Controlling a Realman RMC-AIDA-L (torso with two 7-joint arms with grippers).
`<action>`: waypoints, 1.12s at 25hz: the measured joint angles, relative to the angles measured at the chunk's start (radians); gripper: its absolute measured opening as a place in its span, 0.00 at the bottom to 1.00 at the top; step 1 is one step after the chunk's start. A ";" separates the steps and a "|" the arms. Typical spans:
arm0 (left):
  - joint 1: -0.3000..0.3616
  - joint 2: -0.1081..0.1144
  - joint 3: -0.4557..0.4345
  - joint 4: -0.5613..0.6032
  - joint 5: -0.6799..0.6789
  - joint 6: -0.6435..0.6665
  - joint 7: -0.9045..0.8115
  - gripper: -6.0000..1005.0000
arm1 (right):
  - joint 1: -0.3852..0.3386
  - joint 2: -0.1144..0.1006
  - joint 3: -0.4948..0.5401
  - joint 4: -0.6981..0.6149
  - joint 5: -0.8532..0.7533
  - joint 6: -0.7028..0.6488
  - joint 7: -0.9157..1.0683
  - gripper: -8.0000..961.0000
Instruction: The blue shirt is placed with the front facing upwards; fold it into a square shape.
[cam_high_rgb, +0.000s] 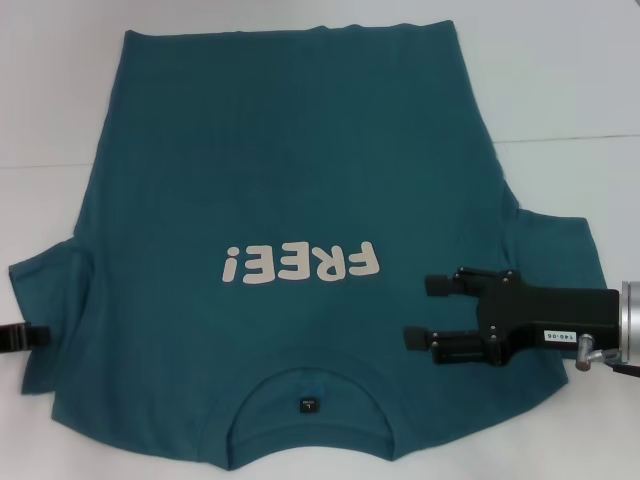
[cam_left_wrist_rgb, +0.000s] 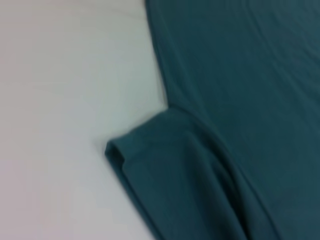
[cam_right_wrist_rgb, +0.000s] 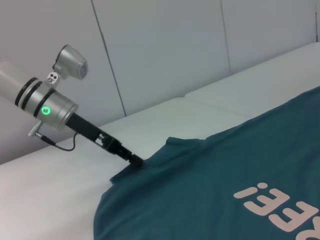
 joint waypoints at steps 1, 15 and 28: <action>0.002 -0.005 -0.003 -0.014 0.000 0.000 -0.001 0.16 | 0.000 0.000 0.000 0.000 0.000 0.000 -0.001 0.95; 0.009 0.013 -0.017 -0.084 0.004 0.059 -0.004 0.02 | -0.003 0.001 0.035 0.001 0.003 -0.006 0.001 0.95; -0.009 0.092 -0.022 -0.077 0.008 0.078 -0.013 0.02 | -0.006 0.000 0.060 0.001 0.003 -0.014 0.001 0.95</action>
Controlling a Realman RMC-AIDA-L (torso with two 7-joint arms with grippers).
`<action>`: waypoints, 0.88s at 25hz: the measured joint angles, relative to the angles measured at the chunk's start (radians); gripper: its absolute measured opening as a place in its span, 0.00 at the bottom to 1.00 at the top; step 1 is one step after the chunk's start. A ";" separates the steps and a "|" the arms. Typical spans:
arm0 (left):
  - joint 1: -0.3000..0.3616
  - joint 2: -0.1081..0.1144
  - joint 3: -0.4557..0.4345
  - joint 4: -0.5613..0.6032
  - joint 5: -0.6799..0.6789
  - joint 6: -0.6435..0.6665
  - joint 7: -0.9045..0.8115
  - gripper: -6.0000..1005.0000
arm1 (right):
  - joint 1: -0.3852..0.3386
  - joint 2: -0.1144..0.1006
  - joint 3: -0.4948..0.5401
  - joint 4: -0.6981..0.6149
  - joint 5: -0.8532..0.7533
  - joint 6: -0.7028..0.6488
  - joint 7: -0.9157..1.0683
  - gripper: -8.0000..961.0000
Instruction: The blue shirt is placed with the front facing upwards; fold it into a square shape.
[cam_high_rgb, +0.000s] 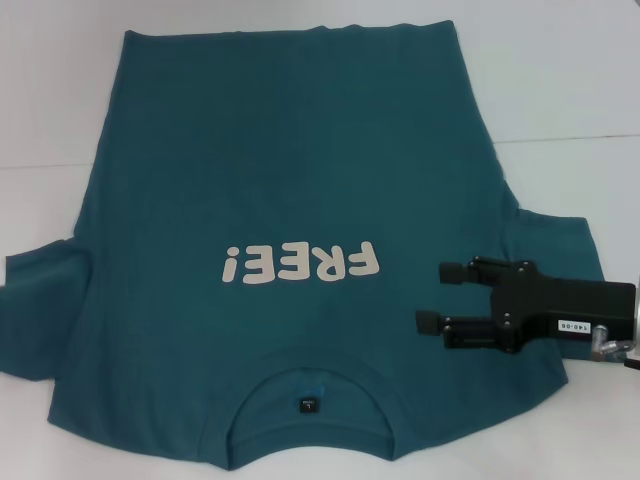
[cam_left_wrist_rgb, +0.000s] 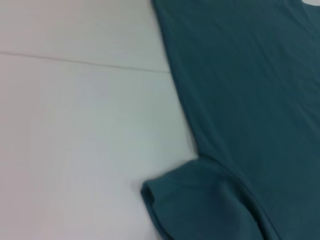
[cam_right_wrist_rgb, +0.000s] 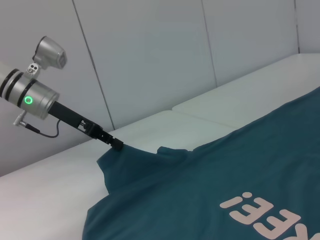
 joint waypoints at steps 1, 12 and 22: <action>-0.002 0.003 0.000 0.002 0.006 0.000 0.000 0.02 | 0.000 0.000 0.002 0.000 0.000 0.000 0.000 0.95; -0.018 0.020 -0.034 0.000 0.045 0.002 0.006 0.02 | 0.000 0.001 0.008 0.000 0.001 0.000 0.000 0.95; -0.042 0.046 -0.035 0.002 0.050 0.001 0.009 0.02 | 0.000 0.000 0.013 0.000 0.007 0.000 0.000 0.95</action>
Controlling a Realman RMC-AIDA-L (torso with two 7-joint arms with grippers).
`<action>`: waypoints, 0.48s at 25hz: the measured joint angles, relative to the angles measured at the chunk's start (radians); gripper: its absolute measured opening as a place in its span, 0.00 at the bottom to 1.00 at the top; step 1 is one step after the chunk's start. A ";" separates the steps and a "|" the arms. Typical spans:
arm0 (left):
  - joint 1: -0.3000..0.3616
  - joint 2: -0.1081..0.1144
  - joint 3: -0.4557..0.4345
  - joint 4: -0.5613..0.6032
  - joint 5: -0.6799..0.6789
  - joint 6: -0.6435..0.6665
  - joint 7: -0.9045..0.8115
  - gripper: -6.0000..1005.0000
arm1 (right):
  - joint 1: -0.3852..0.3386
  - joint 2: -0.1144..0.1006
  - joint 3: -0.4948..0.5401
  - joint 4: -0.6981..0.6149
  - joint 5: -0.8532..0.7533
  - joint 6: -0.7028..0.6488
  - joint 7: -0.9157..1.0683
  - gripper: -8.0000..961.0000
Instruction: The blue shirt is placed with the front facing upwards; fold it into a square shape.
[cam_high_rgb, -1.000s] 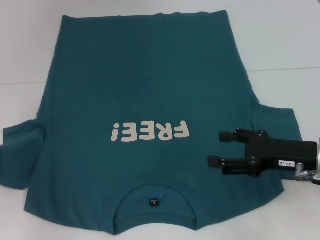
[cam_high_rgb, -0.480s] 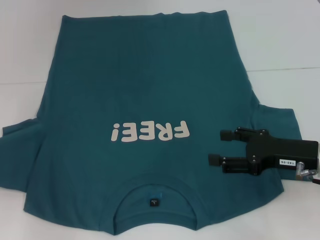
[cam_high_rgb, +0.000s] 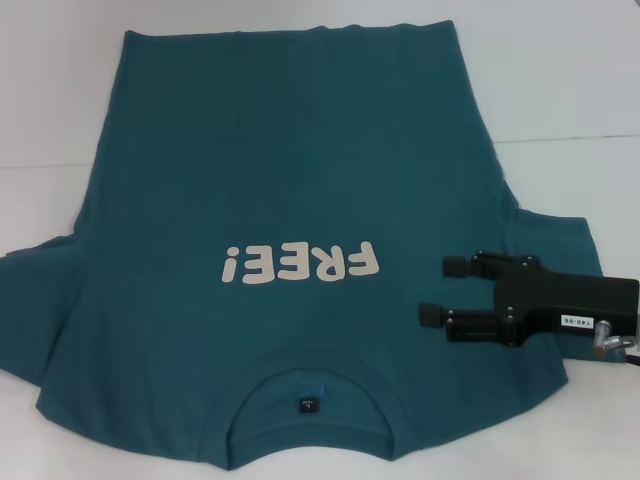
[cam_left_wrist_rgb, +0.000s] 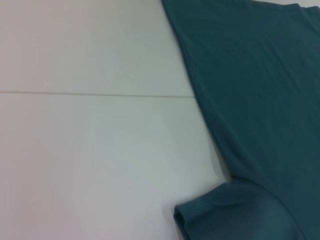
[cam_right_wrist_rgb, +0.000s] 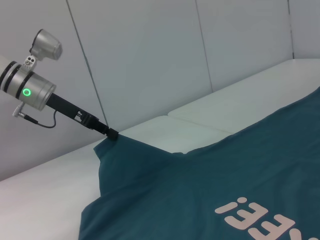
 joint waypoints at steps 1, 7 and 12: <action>-0.002 0.000 0.000 -0.002 0.000 0.001 0.000 0.02 | -0.001 0.000 0.002 0.000 0.000 0.000 0.000 0.95; -0.008 0.004 0.000 -0.004 0.002 0.006 -0.001 0.02 | -0.002 0.000 0.010 0.000 0.001 0.000 0.001 0.95; -0.021 0.011 0.000 -0.007 0.031 0.006 0.000 0.02 | -0.003 0.000 0.011 0.000 0.001 0.000 0.001 0.95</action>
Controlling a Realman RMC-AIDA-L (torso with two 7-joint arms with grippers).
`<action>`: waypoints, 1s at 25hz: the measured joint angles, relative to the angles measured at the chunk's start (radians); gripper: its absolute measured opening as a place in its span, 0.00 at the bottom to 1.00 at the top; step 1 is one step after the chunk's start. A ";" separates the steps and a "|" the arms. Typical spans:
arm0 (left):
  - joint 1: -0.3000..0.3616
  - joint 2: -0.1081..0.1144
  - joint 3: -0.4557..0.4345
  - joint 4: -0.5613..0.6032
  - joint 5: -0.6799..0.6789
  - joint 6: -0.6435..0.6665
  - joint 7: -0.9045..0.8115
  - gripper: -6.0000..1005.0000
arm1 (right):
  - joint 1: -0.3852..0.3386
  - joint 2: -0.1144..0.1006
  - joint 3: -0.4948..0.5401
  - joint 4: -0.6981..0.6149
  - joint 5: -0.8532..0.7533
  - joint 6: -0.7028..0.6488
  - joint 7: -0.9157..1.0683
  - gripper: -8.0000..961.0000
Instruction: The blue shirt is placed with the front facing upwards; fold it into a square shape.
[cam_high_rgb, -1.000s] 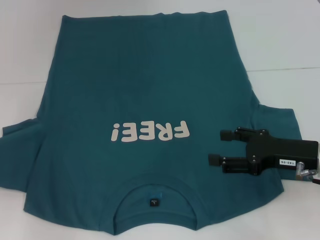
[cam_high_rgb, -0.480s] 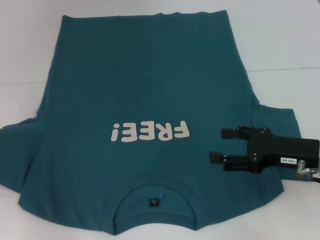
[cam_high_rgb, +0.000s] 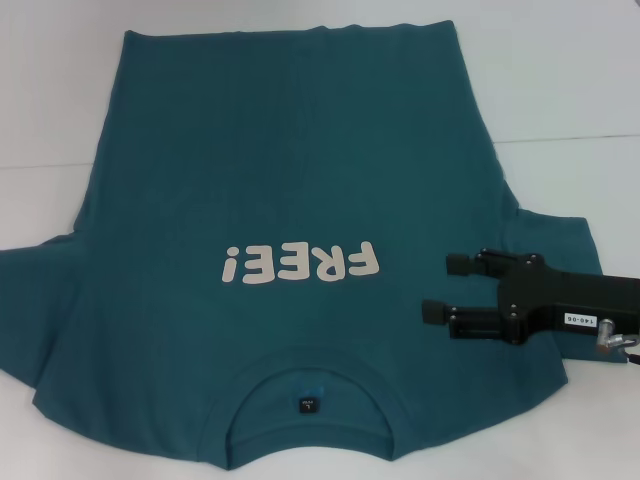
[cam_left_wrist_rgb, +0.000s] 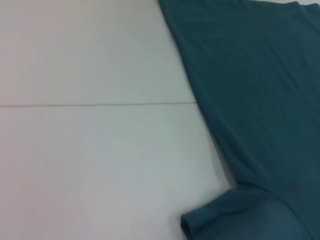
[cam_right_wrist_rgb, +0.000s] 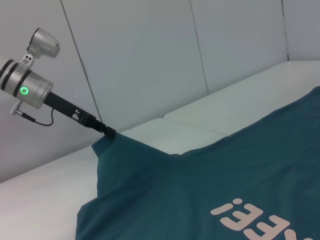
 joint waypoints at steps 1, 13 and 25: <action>-0.003 0.001 0.000 -0.002 0.004 0.000 0.000 0.02 | 0.000 0.000 0.000 0.000 0.000 0.000 0.000 0.95; -0.036 0.017 0.002 -0.008 0.017 0.010 0.014 0.02 | 0.000 0.002 0.002 0.000 0.000 0.006 0.000 0.95; -0.062 0.009 0.002 -0.064 0.040 0.102 -0.002 0.02 | -0.002 0.002 0.010 0.000 0.000 0.003 0.000 0.95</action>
